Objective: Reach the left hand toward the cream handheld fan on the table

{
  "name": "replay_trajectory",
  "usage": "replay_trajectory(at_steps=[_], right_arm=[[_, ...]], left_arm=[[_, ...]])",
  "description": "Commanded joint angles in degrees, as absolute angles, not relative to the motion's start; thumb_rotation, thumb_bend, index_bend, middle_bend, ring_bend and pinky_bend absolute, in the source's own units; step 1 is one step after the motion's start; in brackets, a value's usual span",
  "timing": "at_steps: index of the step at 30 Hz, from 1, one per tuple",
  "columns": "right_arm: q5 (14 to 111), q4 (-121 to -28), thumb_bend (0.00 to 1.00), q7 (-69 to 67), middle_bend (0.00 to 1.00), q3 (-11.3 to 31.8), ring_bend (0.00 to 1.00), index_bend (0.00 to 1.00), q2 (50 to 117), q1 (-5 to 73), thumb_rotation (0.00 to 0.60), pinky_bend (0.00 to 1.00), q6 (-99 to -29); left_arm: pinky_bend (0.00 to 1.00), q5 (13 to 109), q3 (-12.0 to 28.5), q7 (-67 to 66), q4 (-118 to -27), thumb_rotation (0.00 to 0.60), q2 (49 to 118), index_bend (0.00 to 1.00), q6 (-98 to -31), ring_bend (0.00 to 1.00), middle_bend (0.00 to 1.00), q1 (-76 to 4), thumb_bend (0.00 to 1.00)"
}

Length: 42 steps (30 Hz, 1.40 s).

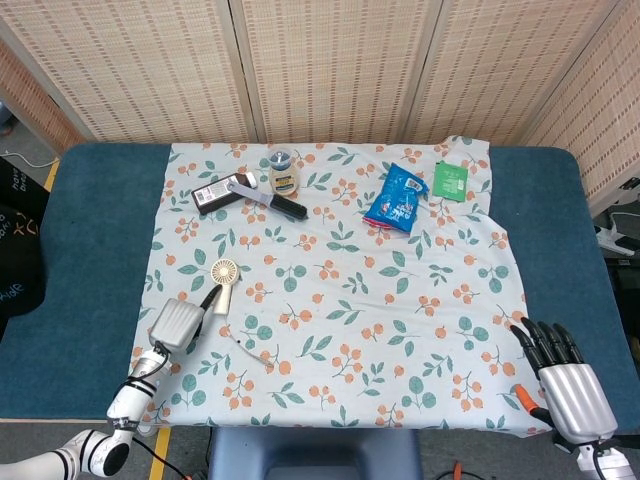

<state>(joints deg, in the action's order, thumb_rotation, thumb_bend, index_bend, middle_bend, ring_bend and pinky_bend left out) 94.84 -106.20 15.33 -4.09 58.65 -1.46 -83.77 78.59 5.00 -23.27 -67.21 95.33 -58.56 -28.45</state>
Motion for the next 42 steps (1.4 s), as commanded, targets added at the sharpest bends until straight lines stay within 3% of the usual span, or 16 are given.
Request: replay_trajectory(at_steps=[1,22,26,29,34,36,38,40,42], right_arm=[[94.8,-106.2,0.21,15.4,0.00,-4.1,0.00,0.00,58.7,-1.4,0.600,0.00,-83.8],[95.2,-106.3,0.21,15.5,0.00,-4.4,0.00,0.00,58.6,-1.6,0.600,0.00,-84.3],[95.7,-106.6,0.21,15.6,0.00,-4.6,0.00,0.00,58.5,-1.8,0.600,0.00,-84.7],[96.5,-106.9,0.21,15.6,0.00,-4.9,0.00,0.00,58.3,-2.1,0.600,0.00,-85.3],[98.0,-107.6,0.21,15.5,0.00,-5.5,0.00,0.00,57.8,-2.6,0.600,0.00,-86.2],[98.8,-108.0,0.21,15.3,0.00,-5.9,0.00,0.00,57.3,-2.9,0.600,0.00,-86.7],[99.5,-108.5,0.21,14.7,0.00,-6.2,0.00,0.00,56.7,-3.2,0.600,0.00,-87.4],[99.5,-108.9,0.21,13.9,0.00,-6.2,0.00,0.00,56.0,-3.4,0.600,0.00,-87.9],[98.6,-109.4,0.21,13.2,0.00,-5.8,0.00,0.00,55.1,-3.6,0.600,0.00,-88.5]], left_arm=[[1.00,78.4,4.8,-23.5,-67.1,0.600,95.3,0.00,-58.6,0.90,0.97,-28.5,0.92],[1.00,74.4,3.6,-27.6,-67.7,0.600,94.5,0.00,-55.2,0.90,0.98,-29.8,0.92],[1.00,76.1,3.8,-26.9,-70.4,0.600,93.3,0.00,-58.6,0.90,0.97,-29.4,0.91],[1.00,81.4,3.5,-24.1,-74.1,0.600,91.4,0.00,-65.4,0.88,0.95,-28.4,0.84],[0.97,88.1,2.2,-21.4,-84.4,0.600,85.5,0.00,-75.9,0.78,0.78,-25.0,0.55],[0.88,89.3,0.0,-21.3,-91.6,0.600,80.8,0.00,-78.8,0.66,0.64,-22.2,0.48],[0.65,90.5,-4.2,-20.0,-98.8,0.600,74.8,0.00,-81.3,0.38,0.39,-18.6,0.43],[0.30,91.5,-8.5,-18.5,-103.5,0.600,69.4,0.00,-84.1,0.07,0.08,-14.7,0.39],[0.12,94.2,-12.0,-16.3,-104.6,0.600,65.7,0.00,-90.6,0.00,0.00,-9.5,0.37]])
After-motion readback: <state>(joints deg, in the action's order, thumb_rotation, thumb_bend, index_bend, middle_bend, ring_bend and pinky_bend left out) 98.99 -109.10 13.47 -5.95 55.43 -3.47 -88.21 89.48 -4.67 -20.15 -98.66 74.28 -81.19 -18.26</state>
